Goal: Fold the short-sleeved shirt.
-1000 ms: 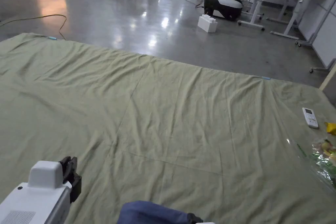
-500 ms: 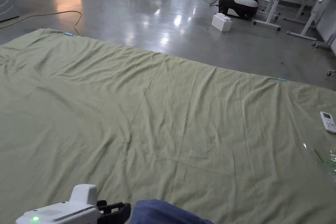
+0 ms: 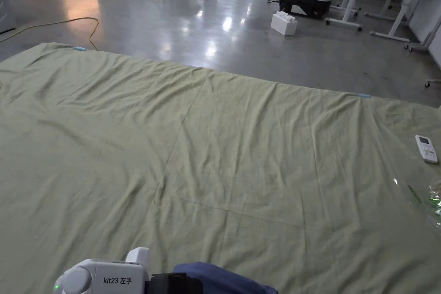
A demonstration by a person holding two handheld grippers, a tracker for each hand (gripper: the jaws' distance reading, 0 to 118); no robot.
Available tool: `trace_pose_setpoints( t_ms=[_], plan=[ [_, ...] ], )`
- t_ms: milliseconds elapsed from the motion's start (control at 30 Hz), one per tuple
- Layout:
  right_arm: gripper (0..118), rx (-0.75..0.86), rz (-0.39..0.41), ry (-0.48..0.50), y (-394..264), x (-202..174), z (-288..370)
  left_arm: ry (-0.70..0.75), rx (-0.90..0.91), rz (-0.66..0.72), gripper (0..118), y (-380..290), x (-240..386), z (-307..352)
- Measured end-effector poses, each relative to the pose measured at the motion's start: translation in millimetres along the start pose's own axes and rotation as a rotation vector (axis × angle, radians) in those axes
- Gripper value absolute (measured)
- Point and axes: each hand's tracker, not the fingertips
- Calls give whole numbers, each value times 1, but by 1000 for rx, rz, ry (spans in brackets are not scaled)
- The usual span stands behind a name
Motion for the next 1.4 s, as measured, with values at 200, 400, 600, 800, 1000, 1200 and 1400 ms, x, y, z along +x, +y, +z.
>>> trace_pose_setpoints(
  t_ms=[200,400,600,800,1000,1200,1400],
  plan=[
    [1,0,-20,9,-1,4,-1,-18,2,-16,51,-3,-8,-4],
    [1,5,-19,15,-2,4,-2,-48,14,15,31,-11,-14,-3],
    [1,21,18,24,0,4,0,-99,60,60,23,-15,-15,5],
    [1,56,42,11,20,10,10,-128,74,56,22,-10,0,34],
    [1,118,30,0,62,29,17,-76,106,17,21,14,-8,103],
    [1,231,36,-14,121,52,26,85,132,-37,21,49,-32,196],
    [1,355,29,-57,173,74,38,244,176,-33,21,81,-46,282]
  ],
)
